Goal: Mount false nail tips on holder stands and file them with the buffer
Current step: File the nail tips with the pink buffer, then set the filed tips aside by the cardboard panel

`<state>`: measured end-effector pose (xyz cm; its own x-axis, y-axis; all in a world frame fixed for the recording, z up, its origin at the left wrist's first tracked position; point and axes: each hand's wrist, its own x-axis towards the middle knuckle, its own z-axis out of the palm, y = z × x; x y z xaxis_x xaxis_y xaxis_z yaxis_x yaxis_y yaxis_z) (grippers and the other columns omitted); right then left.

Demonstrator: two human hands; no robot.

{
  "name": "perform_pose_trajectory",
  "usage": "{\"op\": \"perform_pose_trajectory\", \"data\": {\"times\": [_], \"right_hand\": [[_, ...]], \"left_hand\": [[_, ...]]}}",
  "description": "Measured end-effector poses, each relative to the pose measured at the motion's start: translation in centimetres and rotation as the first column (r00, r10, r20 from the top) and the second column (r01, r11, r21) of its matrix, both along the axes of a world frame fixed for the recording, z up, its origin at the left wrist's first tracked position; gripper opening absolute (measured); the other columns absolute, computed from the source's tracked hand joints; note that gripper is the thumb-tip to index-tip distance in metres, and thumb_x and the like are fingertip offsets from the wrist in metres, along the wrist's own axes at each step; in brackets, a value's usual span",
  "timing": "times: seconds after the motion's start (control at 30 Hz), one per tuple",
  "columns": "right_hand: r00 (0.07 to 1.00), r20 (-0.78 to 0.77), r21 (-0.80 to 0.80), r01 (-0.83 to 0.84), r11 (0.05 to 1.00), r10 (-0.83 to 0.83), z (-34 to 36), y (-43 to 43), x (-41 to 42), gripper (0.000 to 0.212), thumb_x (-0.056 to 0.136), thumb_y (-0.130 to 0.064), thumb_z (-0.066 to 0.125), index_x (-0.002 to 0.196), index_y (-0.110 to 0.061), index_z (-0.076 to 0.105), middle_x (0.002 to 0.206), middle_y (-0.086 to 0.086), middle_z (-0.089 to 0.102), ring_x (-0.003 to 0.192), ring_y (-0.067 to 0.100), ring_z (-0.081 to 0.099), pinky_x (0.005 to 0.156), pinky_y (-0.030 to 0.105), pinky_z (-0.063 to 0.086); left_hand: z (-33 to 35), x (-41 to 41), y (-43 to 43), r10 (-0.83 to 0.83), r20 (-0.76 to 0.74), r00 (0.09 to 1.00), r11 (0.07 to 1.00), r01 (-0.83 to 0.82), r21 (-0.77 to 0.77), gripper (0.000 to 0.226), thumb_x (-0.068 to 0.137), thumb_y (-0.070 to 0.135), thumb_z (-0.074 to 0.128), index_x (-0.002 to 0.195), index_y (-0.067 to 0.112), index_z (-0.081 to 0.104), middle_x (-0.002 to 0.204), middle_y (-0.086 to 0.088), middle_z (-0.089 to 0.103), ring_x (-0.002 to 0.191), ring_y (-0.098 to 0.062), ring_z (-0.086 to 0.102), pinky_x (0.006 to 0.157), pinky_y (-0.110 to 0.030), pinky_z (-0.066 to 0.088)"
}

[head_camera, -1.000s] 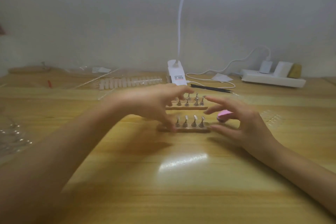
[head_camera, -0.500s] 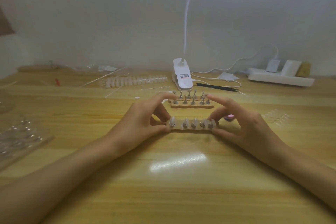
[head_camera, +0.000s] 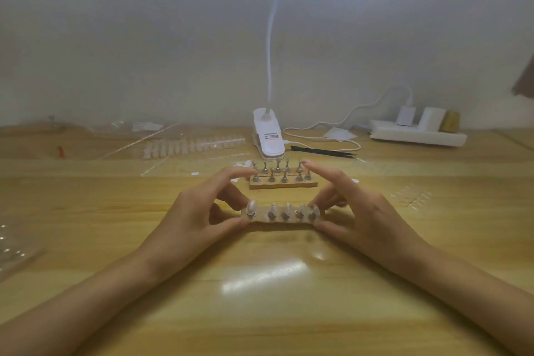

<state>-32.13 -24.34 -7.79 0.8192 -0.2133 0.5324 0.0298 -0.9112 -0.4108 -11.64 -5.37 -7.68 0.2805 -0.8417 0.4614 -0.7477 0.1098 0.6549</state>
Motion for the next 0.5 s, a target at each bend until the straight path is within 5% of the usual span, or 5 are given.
{"op": "perform_pose_trajectory", "data": {"times": [0.3,0.4,0.5], "right_hand": [[1.000,-0.007,-0.012,-0.018,1.000,0.018,0.2,0.1,-0.1,0.102,0.081,-0.009,0.081,0.149,-0.056,0.022,0.094,-0.018,0.062,0.088,0.002,0.064,0.083,0.014,0.054],[0.999,-0.003,-0.163,-0.054,0.985,0.054,0.8,0.0,-0.3,0.096,0.079,-0.005,0.080,0.152,-0.040,0.028,0.096,-0.013,0.065,0.085,0.004,0.063,0.082,0.023,0.056],[0.997,0.031,-0.274,-0.056,0.960,0.067,1.5,-0.8,-0.9,0.092,0.078,-0.003,0.082,0.152,-0.027,0.031,0.095,-0.004,0.068,0.082,0.009,0.065,0.078,0.027,0.058]], "left_hand": [[-0.8,0.6,-0.3,-0.015,0.152,0.988,0.999,0.023,-0.047,0.078,0.080,0.027,0.078,0.140,0.051,0.034,0.116,0.023,0.055,0.106,-0.008,0.058,0.078,-0.016,0.049],[-0.8,0.8,-0.1,-0.002,0.158,0.987,0.998,0.012,-0.066,0.071,0.082,0.052,0.067,0.143,0.051,0.030,0.122,0.025,0.051,0.111,-0.008,0.055,0.081,-0.014,0.047],[-1.1,0.9,-0.1,-0.001,0.103,0.995,0.994,0.012,-0.106,0.066,0.085,0.055,0.062,0.143,0.049,0.031,0.127,0.021,0.051,0.115,-0.010,0.053,0.081,-0.014,0.046]]}}
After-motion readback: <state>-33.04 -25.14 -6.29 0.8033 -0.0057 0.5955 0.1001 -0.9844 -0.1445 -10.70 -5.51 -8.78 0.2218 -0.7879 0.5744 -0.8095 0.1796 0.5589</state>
